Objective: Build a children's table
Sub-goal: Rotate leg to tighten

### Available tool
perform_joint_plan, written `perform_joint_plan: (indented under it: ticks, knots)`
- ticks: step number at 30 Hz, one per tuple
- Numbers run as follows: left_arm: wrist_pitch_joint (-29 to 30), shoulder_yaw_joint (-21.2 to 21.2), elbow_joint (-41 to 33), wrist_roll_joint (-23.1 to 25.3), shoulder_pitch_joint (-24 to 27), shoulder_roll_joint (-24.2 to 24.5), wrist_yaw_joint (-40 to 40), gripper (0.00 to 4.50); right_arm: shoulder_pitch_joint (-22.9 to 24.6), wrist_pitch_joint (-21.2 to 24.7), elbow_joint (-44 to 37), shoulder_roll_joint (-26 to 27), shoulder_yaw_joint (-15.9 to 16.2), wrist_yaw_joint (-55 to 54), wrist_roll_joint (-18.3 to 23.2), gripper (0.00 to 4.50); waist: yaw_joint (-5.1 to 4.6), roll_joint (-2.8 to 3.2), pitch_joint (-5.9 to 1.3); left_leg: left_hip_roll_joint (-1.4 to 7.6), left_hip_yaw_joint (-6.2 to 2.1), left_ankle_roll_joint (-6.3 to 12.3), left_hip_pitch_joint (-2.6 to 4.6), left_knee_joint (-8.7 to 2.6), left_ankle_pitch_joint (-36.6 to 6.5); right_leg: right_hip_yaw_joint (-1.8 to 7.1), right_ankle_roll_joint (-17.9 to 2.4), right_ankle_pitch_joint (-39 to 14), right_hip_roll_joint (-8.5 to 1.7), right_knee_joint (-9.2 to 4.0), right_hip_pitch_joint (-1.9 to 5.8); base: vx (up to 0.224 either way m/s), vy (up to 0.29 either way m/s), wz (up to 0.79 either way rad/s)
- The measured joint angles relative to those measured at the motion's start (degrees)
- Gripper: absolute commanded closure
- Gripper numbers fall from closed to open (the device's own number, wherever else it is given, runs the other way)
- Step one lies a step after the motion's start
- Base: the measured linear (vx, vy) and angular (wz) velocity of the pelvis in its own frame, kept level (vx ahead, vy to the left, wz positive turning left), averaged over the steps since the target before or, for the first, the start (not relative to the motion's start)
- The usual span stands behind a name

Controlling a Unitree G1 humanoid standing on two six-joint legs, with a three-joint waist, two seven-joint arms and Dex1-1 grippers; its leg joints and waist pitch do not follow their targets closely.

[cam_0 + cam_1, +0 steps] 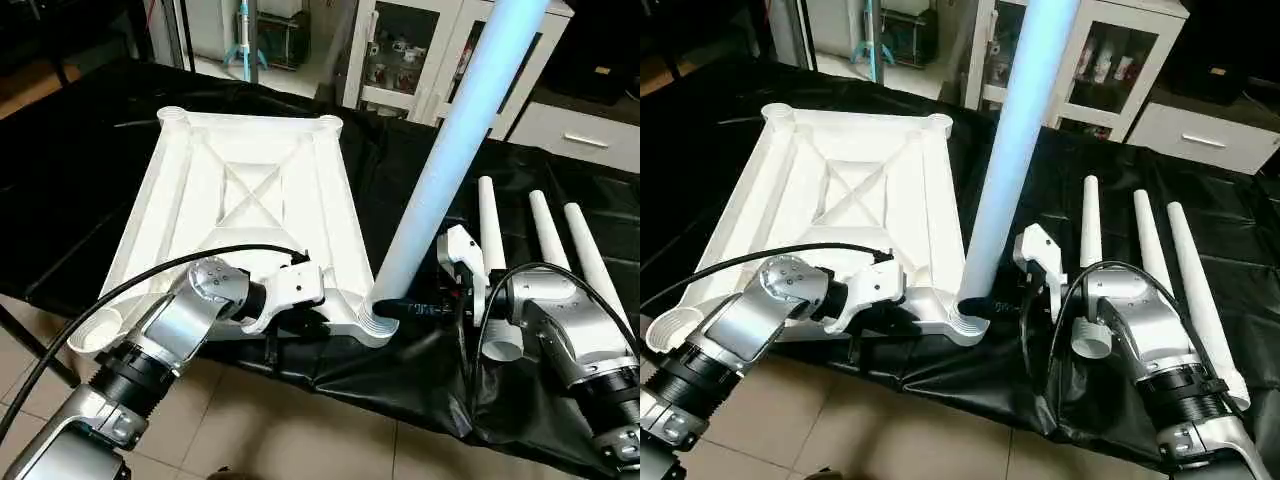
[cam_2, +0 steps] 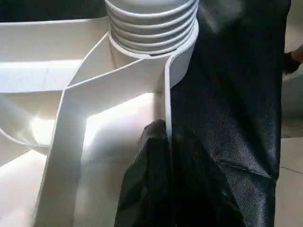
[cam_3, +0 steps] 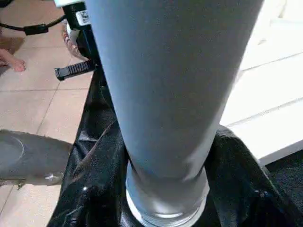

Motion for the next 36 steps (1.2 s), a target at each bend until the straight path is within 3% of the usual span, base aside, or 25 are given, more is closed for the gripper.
perform_joint_plan:
  ticks: [7, 14, 20, 27, 35, 36]
  knots:
    - [0.7, 0.6, 0.9, 0.0, -0.1, -0.5, 1.0, 4.5, -0.4, -0.6, 2.5, 2.3, -0.4, -2.7, -0.7, 2.57, -0.35, -0.17, -0.13, 0.01, -0.01, -0.08, 0.19, 0.02, 0.0, 0.0, 0.0, 0.0, 0.01, 0.09, 0.16, 0.0, 0.0, 0.0]
    - [6.2, 3.9, 11.3, 0.8, -4.5, -9.0, 13.0, 4.5, -3.2, 0.9, 9.9, 9.9, -4.3, -20.6, -3.4, 2.59, -1.88, -0.27, -0.14, -0.19, -0.04, -0.24, 1.08, 0.0, 0.1, -0.09, -0.2, 0.3, -0.28, -0.04, 0.76, -0.014, 0.002, -0.01]
    - [8.7, 6.0, 17.6, 1.2, -8.1, -13.8, 21.7, 4.5, -7.0, 1.2, 14.4, 16.0, -6.1, -35.1, -5.7, 2.6, -2.6, -0.2, -0.14, -0.33, -0.08, -0.23, 1.03, -0.03, 0.1, -0.17, -0.1, 0.5, -0.57, -0.07, 0.59, 0.0, 0.0, 0.0]
    - [9.0, 8.6, 25.0, 2.8, -12.9, -19.3, 33.4, 4.5, -14.3, -3.8, 24.7, 25.9, -9.4, -58.0, -8.8, 2.61, -3.21, -0.21, -0.15, -0.32, -0.03, -0.26, 0.35, -0.04, 0.1, -0.19, -0.2, 0.9, -0.55, -0.07, -0.15, 0.0, 0.0, 0.0]
    - [8.6, 8.7, 26.1, 2.9, -14.0, -19.7, 34.4, 4.5, -15.7, -7.4, 27.9, 27.7, -10.5, -59.2, -9.4, 2.61, -3.07, -0.24, -0.15, -0.31, 0.08, -0.14, 0.03, -0.05, 0.1, -0.19, -0.1, 0.9, -0.52, -0.33, -0.37, 0.0, 0.0, 0.0]
    - [8.6, 8.7, 26.2, 3.0, -14.0, -19.7, 34.4, 4.5, -15.7, -7.8, 28.2, 27.7, -10.5, -59.0, -9.4, 2.26, -3.07, -0.24, -0.15, -0.3, 0.08, -0.14, 0.04, -0.05, 0.1, -0.19, -0.1, 0.9, -0.52, -0.32, -0.37, 0.0, 0.0, 0.0]
